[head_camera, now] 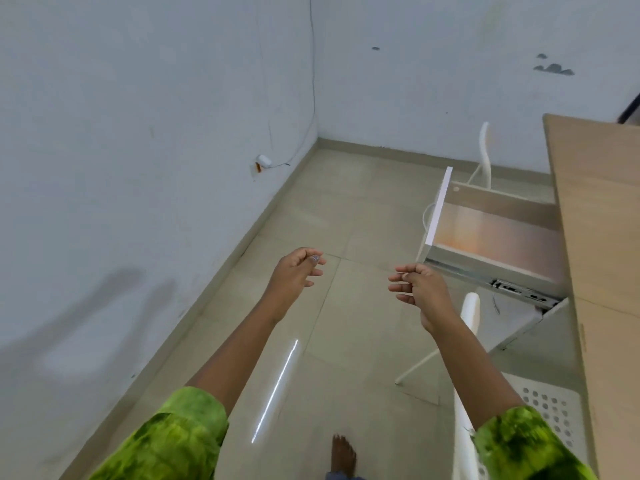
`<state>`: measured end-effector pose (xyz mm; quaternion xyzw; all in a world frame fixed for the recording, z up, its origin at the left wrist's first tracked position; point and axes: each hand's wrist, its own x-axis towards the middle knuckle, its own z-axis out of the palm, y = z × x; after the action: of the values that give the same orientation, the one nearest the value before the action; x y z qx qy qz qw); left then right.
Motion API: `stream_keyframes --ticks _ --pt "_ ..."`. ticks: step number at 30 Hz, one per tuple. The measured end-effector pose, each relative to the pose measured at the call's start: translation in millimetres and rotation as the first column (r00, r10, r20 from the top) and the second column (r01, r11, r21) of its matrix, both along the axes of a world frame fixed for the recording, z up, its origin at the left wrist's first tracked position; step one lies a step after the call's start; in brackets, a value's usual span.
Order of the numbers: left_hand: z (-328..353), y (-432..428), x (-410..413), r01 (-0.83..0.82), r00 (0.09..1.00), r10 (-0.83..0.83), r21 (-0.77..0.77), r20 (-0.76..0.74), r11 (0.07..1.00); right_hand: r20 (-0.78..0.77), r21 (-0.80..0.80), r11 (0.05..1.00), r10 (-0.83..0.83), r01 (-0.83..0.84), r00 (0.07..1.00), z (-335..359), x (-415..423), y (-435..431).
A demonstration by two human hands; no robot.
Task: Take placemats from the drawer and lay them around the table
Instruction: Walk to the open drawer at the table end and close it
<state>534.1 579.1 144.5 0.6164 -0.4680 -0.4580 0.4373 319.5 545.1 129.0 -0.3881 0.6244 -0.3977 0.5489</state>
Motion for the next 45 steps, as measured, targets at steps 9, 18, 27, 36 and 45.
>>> stream_keyframes --ticks 9,18,27,36,45 --pt "-15.2 -166.3 24.7 0.124 0.992 -0.125 0.051 0.001 0.991 -0.020 0.065 0.989 -0.134 0.135 0.991 -13.0 20.0 -133.0" --pt "-19.4 -325.2 47.6 0.400 0.917 -0.399 0.073 -0.021 0.914 0.019 0.068 0.889 -0.454 0.452 0.891 -18.2 49.1 -222.4" --pt "-32.1 -436.8 7.5 0.645 0.763 -0.645 0.102 -0.036 0.758 0.023 0.109 0.708 -0.703 0.697 0.711 -30.2 43.4 -278.2" --pt "-42.9 -536.0 -100.4 0.816 0.549 -0.836 0.218 -0.005 0.535 0.045 0.167 0.522 -0.851 0.836 0.523 -31.7 -25.7 -330.2" --pt "-74.1 -600.3 -187.8 0.865 0.366 -0.930 0.381 -0.039 0.325 0.005 0.240 0.301 -0.951 0.923 0.308 -58.4 -48.2 -352.0"
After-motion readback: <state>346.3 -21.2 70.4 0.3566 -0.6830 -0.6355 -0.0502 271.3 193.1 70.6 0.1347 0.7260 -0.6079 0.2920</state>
